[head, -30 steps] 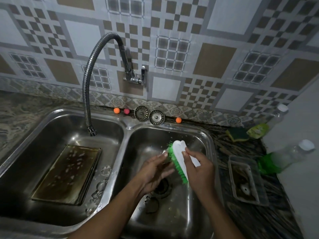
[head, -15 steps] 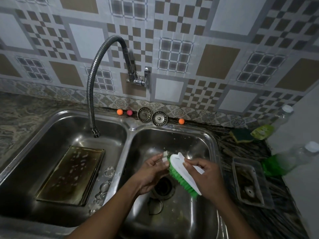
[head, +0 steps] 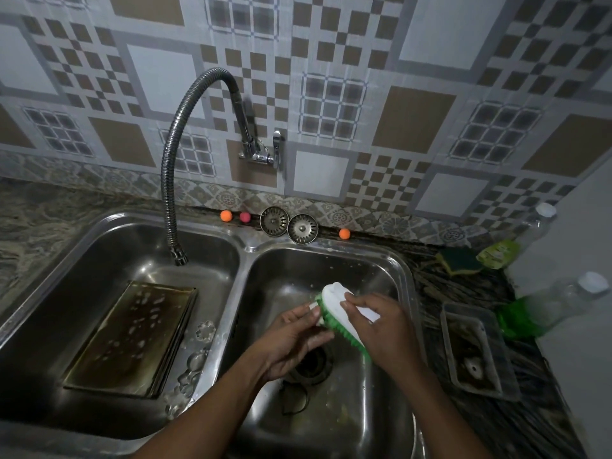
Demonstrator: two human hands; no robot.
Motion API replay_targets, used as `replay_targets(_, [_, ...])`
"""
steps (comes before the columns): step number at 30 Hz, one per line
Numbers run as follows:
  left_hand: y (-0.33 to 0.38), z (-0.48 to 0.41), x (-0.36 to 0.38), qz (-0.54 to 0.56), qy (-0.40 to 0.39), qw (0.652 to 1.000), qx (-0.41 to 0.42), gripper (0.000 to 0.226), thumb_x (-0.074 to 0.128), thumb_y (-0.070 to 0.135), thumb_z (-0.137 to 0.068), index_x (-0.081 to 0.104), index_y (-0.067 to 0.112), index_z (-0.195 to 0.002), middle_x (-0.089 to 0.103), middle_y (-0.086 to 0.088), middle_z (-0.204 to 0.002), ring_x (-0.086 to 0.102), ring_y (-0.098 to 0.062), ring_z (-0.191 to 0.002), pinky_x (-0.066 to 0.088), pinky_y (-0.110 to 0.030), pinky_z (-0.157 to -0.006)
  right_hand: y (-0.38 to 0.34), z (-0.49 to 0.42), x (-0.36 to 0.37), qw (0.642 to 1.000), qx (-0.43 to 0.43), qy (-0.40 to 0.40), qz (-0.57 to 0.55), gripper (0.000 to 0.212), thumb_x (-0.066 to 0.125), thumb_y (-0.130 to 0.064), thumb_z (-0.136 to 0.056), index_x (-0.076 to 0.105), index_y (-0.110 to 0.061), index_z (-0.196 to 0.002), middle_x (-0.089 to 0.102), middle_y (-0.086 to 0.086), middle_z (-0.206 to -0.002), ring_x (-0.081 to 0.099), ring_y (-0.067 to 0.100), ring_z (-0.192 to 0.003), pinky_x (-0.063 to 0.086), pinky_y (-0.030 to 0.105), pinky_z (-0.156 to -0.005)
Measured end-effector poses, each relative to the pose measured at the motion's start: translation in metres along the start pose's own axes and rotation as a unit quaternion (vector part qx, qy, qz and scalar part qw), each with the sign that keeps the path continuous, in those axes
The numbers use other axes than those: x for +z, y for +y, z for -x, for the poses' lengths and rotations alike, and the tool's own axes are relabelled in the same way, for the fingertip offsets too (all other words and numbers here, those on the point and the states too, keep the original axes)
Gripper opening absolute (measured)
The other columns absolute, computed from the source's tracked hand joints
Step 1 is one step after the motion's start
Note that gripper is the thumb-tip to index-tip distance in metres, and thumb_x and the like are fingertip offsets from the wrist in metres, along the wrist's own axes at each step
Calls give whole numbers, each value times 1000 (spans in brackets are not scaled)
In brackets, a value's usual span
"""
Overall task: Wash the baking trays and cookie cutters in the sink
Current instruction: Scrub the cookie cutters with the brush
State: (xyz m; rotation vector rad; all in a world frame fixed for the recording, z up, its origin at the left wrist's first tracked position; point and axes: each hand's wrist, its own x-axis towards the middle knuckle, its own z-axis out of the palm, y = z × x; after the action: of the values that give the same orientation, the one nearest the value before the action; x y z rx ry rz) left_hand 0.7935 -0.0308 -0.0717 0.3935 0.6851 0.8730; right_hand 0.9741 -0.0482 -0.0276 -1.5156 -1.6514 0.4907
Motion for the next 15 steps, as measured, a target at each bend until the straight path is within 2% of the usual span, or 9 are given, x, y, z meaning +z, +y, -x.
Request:
replay_targets(2, [3, 0, 2, 1, 9, 1000, -6, 35, 60, 10, -87, 66, 0, -120, 65, -24, -123, 68, -31, -106, 59, -35, -86, 3, -6, -1, 1000, 3, 5, 19, 25, 65, -46, -83, 76, -26, -92, 72, -13, -86, 65, 1, -82, 53, 33, -71])
replay_targets(5, [7, -1, 0, 17, 15, 1000, 3, 32, 61, 11, -86, 69, 1, -116, 67, -22, -120, 68, -29, -104, 60, -34, -81, 0, -2, -1, 1000, -10, 14, 5, 20, 69, -40, -82, 77, -24, -91, 71, -14, -85, 66, 0, -81, 53, 31, -71])
replay_targets(9, [4, -2, -5, -13, 0, 1000, 4, 40, 62, 10, -89, 61, 0, -128, 61, -22, -130, 62, -32, -116, 57, -36, -89, 4, 4, 0, 1000, -3, -4, 30, 16, 73, -35, -82, 77, -25, -94, 72, -14, -90, 66, 1, -84, 54, 32, -74])
replay_targets(11, [0, -3, -5, -12, 2, 1000, -3, 41, 62, 9, -89, 61, 1, -129, 62, -23, -129, 65, -32, -111, 58, -34, -87, 7, 4, -2, 999, 33, 19, 11, 12, 75, -28, -83, 77, -23, -94, 73, -15, -92, 66, 0, -87, 55, 33, -77])
replay_targets(15, [4, -4, 2, -14, 4, 1000, 12, 41, 65, 7, -85, 64, 2, -125, 65, -20, -126, 66, -26, -108, 56, -31, -85, -7, 10, 4, 999, 40, 32, -12, 11, 78, -19, -81, 78, -21, -91, 69, -26, -87, 63, -8, -88, 49, 13, -78])
